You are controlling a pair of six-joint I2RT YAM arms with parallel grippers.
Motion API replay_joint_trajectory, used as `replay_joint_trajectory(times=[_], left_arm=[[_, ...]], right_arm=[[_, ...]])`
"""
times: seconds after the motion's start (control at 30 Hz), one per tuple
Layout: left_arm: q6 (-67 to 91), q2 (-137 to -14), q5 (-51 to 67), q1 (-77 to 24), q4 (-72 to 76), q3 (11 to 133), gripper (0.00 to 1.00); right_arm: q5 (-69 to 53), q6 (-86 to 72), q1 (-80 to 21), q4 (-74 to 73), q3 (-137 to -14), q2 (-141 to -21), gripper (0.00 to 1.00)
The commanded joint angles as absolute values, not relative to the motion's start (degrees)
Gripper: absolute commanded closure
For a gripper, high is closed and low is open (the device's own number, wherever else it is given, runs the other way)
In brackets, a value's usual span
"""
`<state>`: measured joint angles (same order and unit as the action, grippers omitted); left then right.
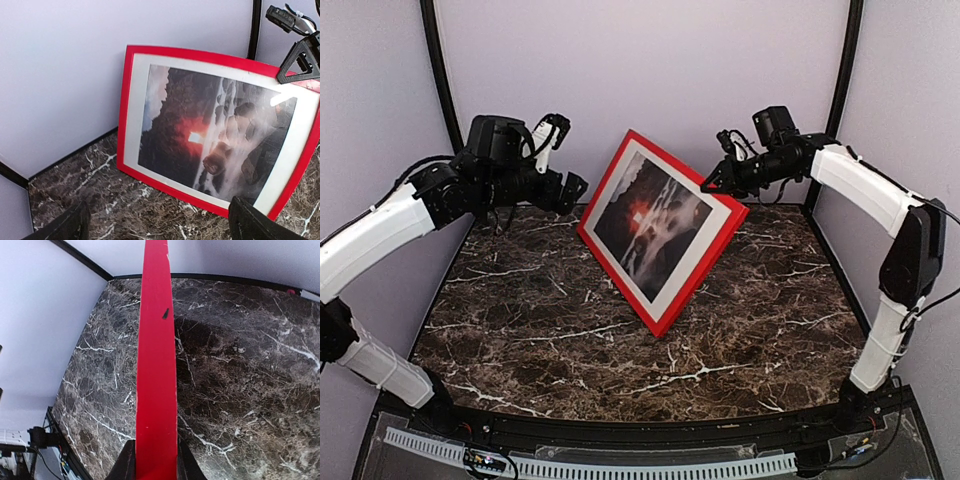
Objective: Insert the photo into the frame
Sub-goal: Place the photo frame at the center of the board.
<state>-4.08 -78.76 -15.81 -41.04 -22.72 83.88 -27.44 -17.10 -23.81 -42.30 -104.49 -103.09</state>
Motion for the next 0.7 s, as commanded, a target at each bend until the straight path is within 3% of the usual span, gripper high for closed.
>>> replay_joint_trajectory(times=[0.0,0.17,0.37,0.47,0.67], left_arm=[[5.57,-79.33,-13.8,-40.96,-17.18,78.32,0.01],[10.43,-80.19,-13.97,-40.96,-14.56,73.5,0.02],[11.06,-80.95,-12.8,-40.95,-12.75,71.63,0.01],[10.65,-81.22,-12.63,-40.96,-12.36,71.63,0.02],[10.01,-81.28,-12.57,-40.95,-12.4,71.24,0.01]], right_arm=[[-26.05,-31.75,-23.51,-24.64,-93.35,-96.69,1.0],[-26.67,-43.22,-23.57,-10.06,-73.18,-89.85,0.99],[-27.07,-52.94,-23.73,4.01,-54.51,-83.37,0.85],[-27.35,-56.29,-23.73,8.4,-48.49,-81.84,0.75],[-27.6,-61.5,-23.73,18.24,-38.68,-81.47,0.66]])
